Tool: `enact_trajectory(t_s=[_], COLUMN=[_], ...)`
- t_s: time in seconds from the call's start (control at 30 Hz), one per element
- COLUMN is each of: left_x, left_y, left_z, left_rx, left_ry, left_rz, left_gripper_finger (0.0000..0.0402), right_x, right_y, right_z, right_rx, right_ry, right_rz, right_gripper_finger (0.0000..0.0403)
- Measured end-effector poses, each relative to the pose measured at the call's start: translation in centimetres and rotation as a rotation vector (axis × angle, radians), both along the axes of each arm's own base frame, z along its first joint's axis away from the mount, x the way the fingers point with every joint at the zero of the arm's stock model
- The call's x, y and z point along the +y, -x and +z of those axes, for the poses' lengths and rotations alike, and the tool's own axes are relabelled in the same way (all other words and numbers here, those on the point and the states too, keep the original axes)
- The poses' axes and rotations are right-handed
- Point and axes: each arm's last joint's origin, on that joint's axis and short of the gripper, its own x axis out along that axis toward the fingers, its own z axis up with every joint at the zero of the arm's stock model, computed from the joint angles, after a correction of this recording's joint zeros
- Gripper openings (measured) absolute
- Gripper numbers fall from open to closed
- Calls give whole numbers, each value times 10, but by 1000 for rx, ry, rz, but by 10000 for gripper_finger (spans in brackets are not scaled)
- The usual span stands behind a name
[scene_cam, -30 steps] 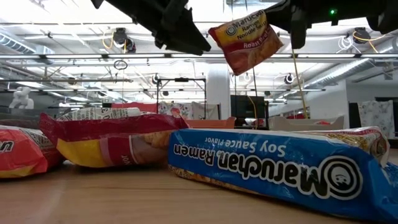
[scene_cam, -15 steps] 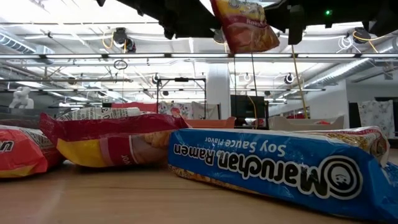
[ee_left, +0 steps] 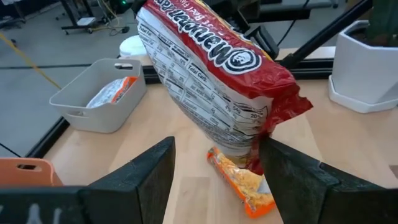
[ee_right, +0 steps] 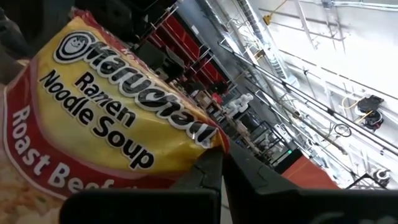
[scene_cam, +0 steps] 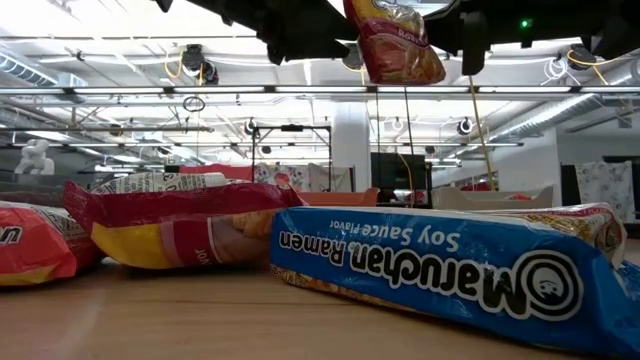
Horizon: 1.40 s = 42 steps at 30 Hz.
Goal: Sort Maruchan noodles
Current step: Put the top red noodle pack into the black bin
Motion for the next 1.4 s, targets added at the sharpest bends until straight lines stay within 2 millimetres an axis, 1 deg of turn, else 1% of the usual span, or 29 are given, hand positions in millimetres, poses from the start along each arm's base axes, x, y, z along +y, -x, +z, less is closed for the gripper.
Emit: enact_trajectory(t_s=[0.07,0.23,0.47,0.63,0.77,0.87,1.0,1.07,1.4], left_x=[0,-1,-1,3,1,-1,5,7,8], left_y=[0,0,0,-2,-12,-24,-35,-37,-38], left_z=[0,0,1,4,-4,-13,-24,-27,-29], left_rx=[-1,-2,-15,-70,-103,-175,-226,-224,-219], left_ry=[20,26,32,35,23,16,-41,-67,-92], left_rz=[8,7,25,131,126,115,208,219,198], left_gripper_finger=[240,240,240,239,239,239,239,239,239], right_x=[0,-2,-2,-1,-1,-1,1,1,1], right_y=[0,1,2,2,2,2,1,1,1], right_z=[0,1,3,6,7,8,4,6,5], right_rx=[3,3,-22,-84,-98,-119,-103,-120,-113], right_ry=[9,10,0,-66,-78,-102,-118,-121,-126], right_rz=[-8,-90,-82,-28,-21,-5,52,61,66], right_gripper_finger=[0,0,0,0,0,0,0,0,0])
